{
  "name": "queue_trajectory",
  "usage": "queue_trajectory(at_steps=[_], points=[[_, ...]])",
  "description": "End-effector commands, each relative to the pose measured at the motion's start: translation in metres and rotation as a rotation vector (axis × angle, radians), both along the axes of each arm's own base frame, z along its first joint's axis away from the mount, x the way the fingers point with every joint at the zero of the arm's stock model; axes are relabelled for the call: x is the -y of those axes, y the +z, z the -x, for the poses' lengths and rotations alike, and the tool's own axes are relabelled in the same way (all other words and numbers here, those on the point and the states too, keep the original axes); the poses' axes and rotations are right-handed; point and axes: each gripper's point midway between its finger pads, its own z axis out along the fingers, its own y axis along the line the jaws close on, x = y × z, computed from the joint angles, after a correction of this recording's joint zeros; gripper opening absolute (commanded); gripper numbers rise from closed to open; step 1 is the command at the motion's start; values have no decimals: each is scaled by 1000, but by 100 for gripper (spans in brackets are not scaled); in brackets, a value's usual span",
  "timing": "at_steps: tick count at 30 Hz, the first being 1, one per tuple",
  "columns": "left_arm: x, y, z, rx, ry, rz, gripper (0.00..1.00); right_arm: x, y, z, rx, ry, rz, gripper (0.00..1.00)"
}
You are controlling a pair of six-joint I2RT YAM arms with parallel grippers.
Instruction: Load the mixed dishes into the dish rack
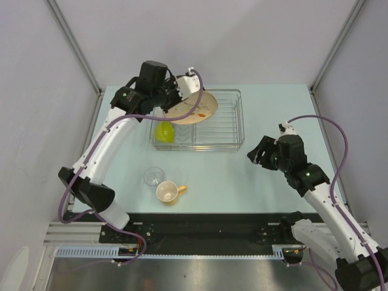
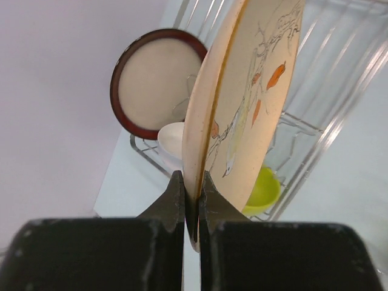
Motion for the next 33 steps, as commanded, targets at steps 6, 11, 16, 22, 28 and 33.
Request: queue_trajectory(at_steps=[6, 11, 16, 22, 28, 33], points=[[-19, 22, -69, 377, 167, -55, 0, -31, 10, -14, 66, 49, -25, 61], [-14, 18, -81, 422, 160, -73, 0, -29, 6, -10, 54, 47, -8, 60], [-8, 18, -82, 432, 119, -77, 0, -29, -1, -7, 36, 48, -9, 60], [0, 8, -77, 434, 31, -116, 0, -30, -6, -6, 22, 51, -11, 59], [3, -14, -64, 403, -40, -179, 0, -30, -12, -7, 5, 52, 0, 59], [2, -24, -54, 396, -68, -208, 0, -33, -11, -8, 8, 57, -12, 59]])
